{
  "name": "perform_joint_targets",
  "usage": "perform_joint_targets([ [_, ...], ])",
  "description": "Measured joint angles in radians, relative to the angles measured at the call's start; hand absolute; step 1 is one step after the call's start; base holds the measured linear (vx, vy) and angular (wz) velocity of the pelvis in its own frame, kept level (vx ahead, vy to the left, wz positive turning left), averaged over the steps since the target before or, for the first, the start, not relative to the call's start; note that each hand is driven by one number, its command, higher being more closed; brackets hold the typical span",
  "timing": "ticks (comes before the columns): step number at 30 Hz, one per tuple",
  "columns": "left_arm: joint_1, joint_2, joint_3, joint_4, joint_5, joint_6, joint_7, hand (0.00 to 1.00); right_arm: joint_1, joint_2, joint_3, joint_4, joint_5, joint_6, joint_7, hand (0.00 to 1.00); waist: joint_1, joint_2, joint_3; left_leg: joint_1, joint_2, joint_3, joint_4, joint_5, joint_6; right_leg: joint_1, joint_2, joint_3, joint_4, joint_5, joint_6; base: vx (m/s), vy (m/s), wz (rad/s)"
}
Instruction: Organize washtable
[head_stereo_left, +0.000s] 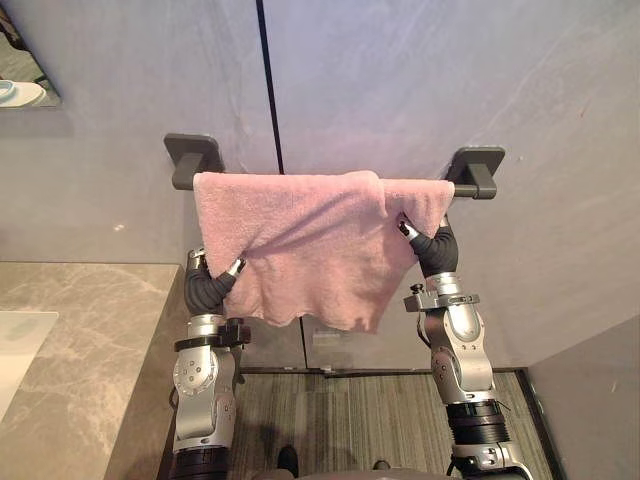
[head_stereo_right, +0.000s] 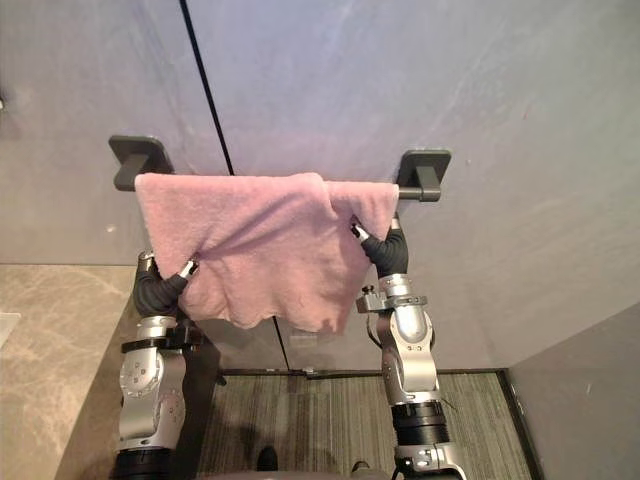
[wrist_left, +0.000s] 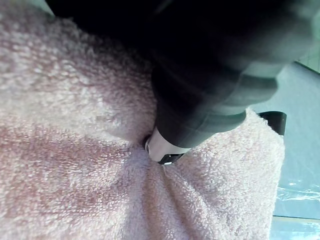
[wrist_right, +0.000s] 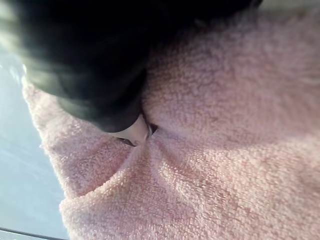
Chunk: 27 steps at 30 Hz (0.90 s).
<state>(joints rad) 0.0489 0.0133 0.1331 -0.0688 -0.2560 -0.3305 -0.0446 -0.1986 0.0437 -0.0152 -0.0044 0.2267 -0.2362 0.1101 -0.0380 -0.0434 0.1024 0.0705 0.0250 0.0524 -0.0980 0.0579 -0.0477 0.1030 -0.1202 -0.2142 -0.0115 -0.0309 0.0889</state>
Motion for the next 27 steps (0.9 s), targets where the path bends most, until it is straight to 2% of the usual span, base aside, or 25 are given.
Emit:
perform_joint_targets([
  [14,0.000,0.000,-0.004,0.001,0.001,0.011,-0.043,1.00,-0.012,0.000,-0.036,0.003,0.006,-0.001,0.000,1.00,-0.001,0.007,0.006,0.003,-0.005,-0.001,0.000,-0.002,0.003,0.004,-0.005,0.000,0.000,-0.001,0.003,-0.01,-0.002,0.00],
  [27,-0.011,0.000,-0.013,0.022,0.002,0.013,-0.046,1.00,-0.014,-0.011,-0.048,0.004,0.006,-0.001,0.000,1.00,-0.007,0.007,0.008,0.003,-0.007,0.000,0.001,-0.004,0.005,0.005,-0.007,0.000,-0.003,-0.001,0.004,0.00,0.000,0.00],
])
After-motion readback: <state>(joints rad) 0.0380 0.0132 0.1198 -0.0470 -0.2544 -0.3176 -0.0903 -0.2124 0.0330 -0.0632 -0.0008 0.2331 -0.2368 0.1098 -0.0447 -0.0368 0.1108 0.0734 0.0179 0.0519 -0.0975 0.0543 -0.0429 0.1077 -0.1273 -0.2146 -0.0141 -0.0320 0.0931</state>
